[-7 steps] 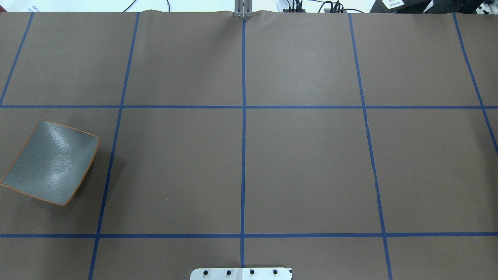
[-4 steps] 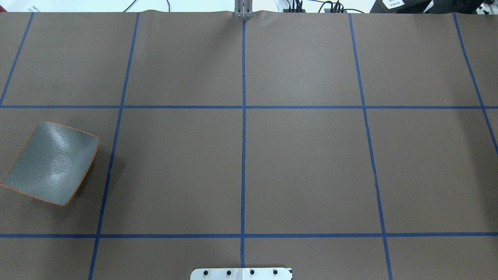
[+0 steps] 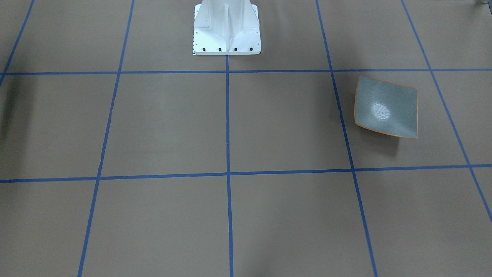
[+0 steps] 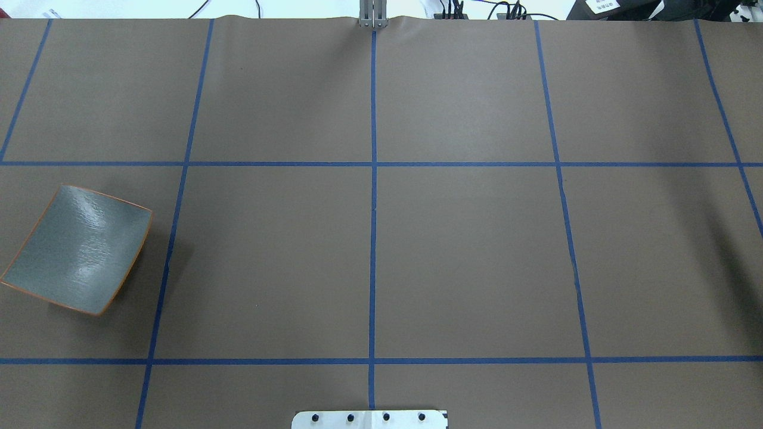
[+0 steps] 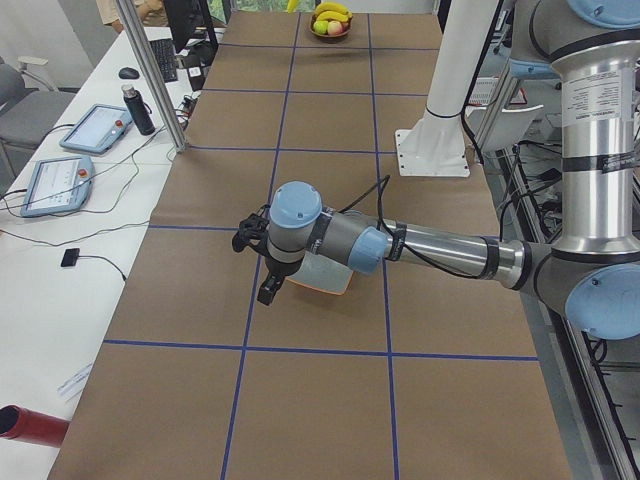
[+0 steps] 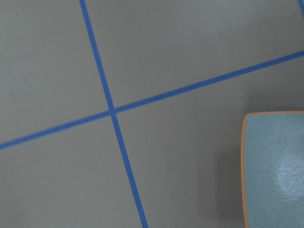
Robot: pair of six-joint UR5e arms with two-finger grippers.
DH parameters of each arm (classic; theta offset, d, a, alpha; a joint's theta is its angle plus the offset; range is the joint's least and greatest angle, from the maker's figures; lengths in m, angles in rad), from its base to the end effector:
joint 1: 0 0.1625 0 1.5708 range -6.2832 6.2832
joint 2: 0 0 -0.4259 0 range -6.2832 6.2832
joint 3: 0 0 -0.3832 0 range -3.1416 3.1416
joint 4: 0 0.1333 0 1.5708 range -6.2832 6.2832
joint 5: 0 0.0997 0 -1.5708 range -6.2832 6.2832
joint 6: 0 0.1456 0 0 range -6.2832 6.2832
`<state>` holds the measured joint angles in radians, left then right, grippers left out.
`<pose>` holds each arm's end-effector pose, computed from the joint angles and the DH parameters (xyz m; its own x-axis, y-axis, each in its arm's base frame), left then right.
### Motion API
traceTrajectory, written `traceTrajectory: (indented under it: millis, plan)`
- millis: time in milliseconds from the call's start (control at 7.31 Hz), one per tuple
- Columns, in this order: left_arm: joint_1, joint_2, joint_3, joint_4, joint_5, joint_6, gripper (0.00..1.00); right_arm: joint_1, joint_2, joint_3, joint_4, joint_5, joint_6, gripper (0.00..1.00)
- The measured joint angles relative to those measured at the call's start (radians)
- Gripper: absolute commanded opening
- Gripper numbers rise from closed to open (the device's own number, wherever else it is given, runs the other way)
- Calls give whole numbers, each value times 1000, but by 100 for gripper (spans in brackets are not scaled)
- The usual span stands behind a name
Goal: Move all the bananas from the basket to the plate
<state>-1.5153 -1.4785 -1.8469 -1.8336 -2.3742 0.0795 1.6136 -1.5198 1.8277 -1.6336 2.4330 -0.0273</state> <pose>-0.0023 -0.4719 0.5647 0.6698 0.4193 -0.6128 -0.1036 0.8700 0.4821 0.0444 -0.5052 0.5394 0.6589 -0.1826 0.7297 -0.0235 0.9646 0.2627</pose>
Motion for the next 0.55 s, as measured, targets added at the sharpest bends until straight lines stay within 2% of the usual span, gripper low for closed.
traceTrajectory:
  millis: [274, 547]
  plan:
    - [1, -77, 11, -51, -6, -51, 100, -103, 56, 68, 51, 12, 298, 0]
    - [24, -130, 5, -129, -68, -238, 100, -244, 102, 94, 275, 1, 721, 0]
